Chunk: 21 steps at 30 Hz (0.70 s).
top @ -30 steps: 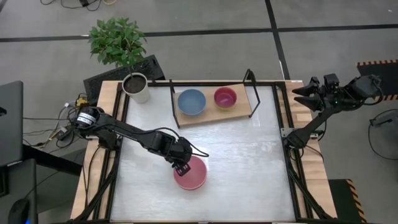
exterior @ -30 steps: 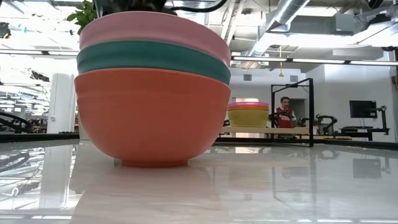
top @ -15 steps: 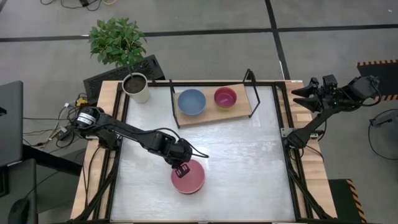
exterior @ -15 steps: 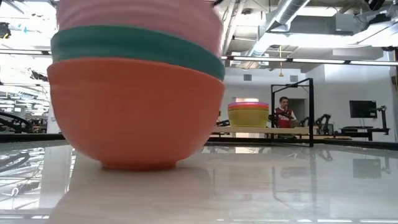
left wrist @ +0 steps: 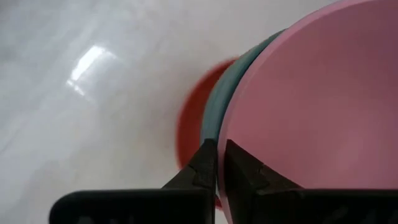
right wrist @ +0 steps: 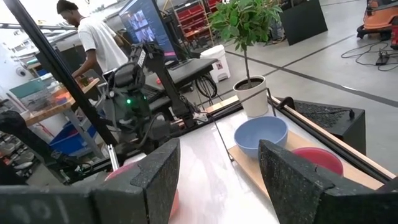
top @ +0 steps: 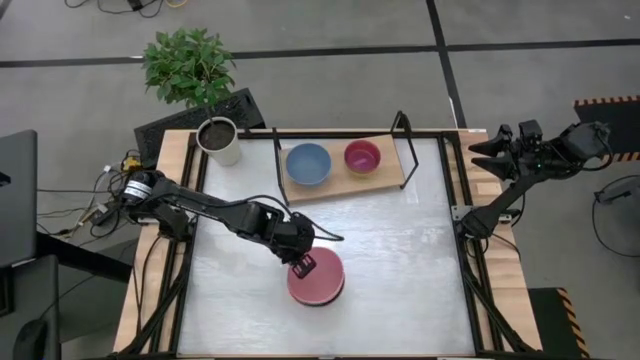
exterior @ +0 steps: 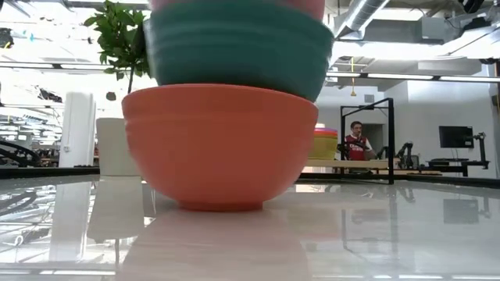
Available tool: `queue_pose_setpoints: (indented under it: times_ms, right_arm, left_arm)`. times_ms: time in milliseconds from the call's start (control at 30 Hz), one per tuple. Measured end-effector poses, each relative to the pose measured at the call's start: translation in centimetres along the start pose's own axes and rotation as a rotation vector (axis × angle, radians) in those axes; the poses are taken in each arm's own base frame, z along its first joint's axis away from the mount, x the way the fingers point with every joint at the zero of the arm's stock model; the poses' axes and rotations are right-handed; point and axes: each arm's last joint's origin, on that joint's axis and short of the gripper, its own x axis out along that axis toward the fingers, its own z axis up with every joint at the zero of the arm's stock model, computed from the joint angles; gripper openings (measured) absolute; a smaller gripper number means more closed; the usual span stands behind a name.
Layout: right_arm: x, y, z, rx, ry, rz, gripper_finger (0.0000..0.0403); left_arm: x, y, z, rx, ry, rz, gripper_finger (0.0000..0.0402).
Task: Place and stack bowls onto a shelf
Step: Stack the big pink bowl on top of the big blue bowl on the shelf
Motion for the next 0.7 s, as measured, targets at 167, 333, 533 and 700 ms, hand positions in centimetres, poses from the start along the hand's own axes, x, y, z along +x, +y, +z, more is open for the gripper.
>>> queue_pose_setpoints:
  times_ms: [167, 333, 533, 700]
  right_arm:
    - [0.0, 0.0, 0.0, -0.001, 0.0, -0.001, 0.0242]
    - [0.0, 0.0, 0.0, 0.002, 0.0, -0.001, 0.0242]
    - [0.0, 0.0, 0.0, 0.0, 0.002, -0.002, 0.0242]
    - [0.0, -0.1, -0.2, -0.016, 0.015, -0.009, 0.0242]
  left_arm:
    - [-1.8, -0.3, 1.2, -0.015, -0.028, 0.012, 0.0001]
    - [-2.3, -0.3, 1.7, -0.005, -0.006, -0.008, 0.0]
    - [-2.3, 0.0, 1.1, 0.042, 0.041, 0.029, 0.0]
    - [-2.0, 0.1, 1.3, 0.066, 0.046, 0.033, 0.0]
